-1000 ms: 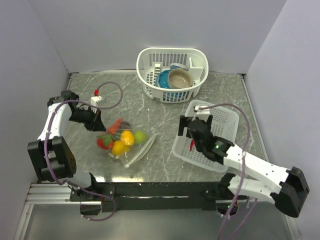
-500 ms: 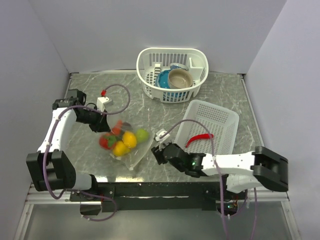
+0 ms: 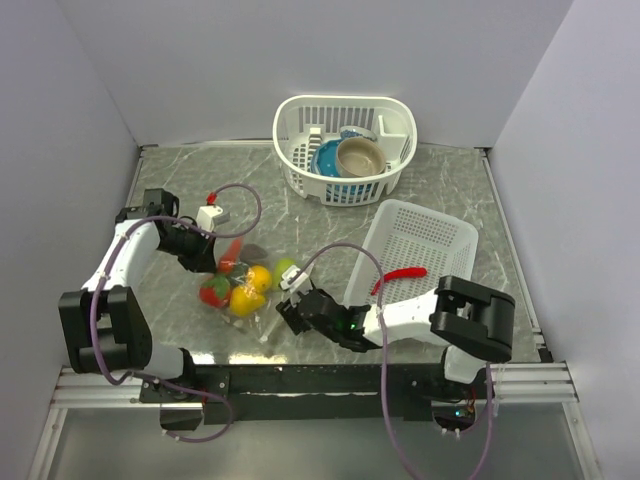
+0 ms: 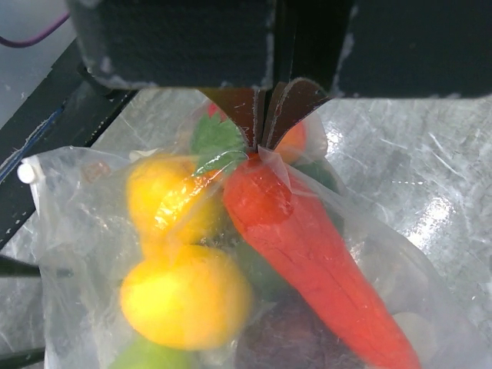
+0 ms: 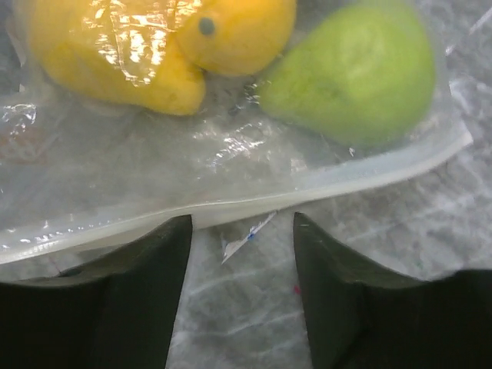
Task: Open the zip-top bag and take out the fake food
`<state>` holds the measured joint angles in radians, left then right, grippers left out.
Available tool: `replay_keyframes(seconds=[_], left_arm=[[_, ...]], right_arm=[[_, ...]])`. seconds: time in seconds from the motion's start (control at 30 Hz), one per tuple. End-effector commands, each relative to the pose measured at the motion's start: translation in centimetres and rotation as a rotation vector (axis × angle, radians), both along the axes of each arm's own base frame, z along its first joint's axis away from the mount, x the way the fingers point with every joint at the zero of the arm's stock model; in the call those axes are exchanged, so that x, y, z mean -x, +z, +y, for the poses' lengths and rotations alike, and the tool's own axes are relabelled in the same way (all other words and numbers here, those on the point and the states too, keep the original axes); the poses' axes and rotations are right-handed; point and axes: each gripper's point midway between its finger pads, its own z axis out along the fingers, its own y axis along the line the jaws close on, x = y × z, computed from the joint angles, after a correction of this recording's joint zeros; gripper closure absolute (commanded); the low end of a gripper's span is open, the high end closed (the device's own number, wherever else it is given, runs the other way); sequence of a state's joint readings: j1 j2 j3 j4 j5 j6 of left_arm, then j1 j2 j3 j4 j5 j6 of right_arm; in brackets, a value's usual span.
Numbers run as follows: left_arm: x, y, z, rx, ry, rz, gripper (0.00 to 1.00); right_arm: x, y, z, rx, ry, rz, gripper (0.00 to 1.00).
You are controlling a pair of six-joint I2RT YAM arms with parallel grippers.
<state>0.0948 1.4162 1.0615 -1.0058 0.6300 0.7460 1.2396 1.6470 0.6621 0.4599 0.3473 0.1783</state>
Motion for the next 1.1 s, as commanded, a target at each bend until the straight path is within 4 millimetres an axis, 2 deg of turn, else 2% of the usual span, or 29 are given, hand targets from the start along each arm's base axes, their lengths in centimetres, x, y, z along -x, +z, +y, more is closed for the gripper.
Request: replay_keyframes(seconds=[0.0,0.03,0.1,0.13,0.33,0.4,0.6,0.67,0.7,0.77,0.83,0.87,0.9,0.93,0.97,1.0,1.07], left_arm=[[-0.7,-0.1,0.1,-0.003,-0.004,-0.017,0.99],[-0.7,-0.3,0.1,-0.003,-0.007,-0.012,0.99],[-0.6,-0.5,0.2,-0.011,-0.008,-0.003,0.99],[-0.5,-0.7,0.2,-0.010,-0.009,0.002,0.99],[-0.4,-1.6,0.3,-0.013,-0.019,0.025,0.99],[-0.3,-1.9,0.2,-0.007,-0.023,0.035,0.99],[-0.1,-2.6,0.1,0.000,-0.041,0.061,0.99],[-0.1,-2.8,0.1,-0.002,-0.046,0.064,0.99],[-0.1,-2.9,0.1,-0.001,-0.049,0.068,0.99],[0.0,-2.8,-0.1,0.011,-0.047,0.076,0.99],[-0.1,-2.5,-0.2,0.016,-0.042,0.071,0.98],[-0.3,-2.3,0.0,0.014,-0.028,0.067,0.94],[-0.4,-2.0,0.3,0.014,-0.011,0.057,0.66],[-0.5,-1.7,0.6,0.012,0.003,0.046,0.51],[-0.5,-1.5,1.1,0.007,0.017,0.041,0.28],[-0.8,-1.0,2.1,-0.002,0.048,0.017,0.20],[-0.6,-1.0,3.4,-0.017,0.068,0.011,0.15]], right_arm=[[-2.1,3.4,3.2,-0.136,-0.014,-0.063,0.28],[-2.5,3.2,3.2,-0.131,-0.031,-0.073,0.11],[-3.4,4.1,3.9,-0.147,-0.038,-0.108,0.00],[-3.9,3.8,4.0,-0.136,-0.051,-0.119,0.00],[-5.8,6.2,5.5,-0.190,-0.056,-0.162,0.00],[-6.5,6.2,5.8,-0.193,-0.062,-0.162,0.00],[-8.4,4.8,7.4,-0.206,-0.072,-0.131,0.00],[-8.9,4.9,8.0,-0.218,-0.083,-0.121,0.00],[-9.1,3.9,8.2,-0.200,-0.090,-0.106,0.00],[-9.4,3.2,8.4,-0.174,-0.114,-0.079,0.00],[-9.6,1.9,7.8,-0.143,-0.154,-0.058,0.00],[-9.7,1.4,7.4,-0.130,-0.173,-0.053,0.00],[-9.9,1.0,6.8,-0.113,-0.206,-0.055,0.00],[-9.8,0.6,6.4,-0.099,-0.217,-0.044,0.00],[-9.7,0.5,6.2,-0.096,-0.214,-0.043,0.00],[-9.3,0.3,5.7,-0.091,-0.208,-0.036,0.00],[-8.7,0.5,5.7,-0.114,-0.184,-0.019,0.00]])
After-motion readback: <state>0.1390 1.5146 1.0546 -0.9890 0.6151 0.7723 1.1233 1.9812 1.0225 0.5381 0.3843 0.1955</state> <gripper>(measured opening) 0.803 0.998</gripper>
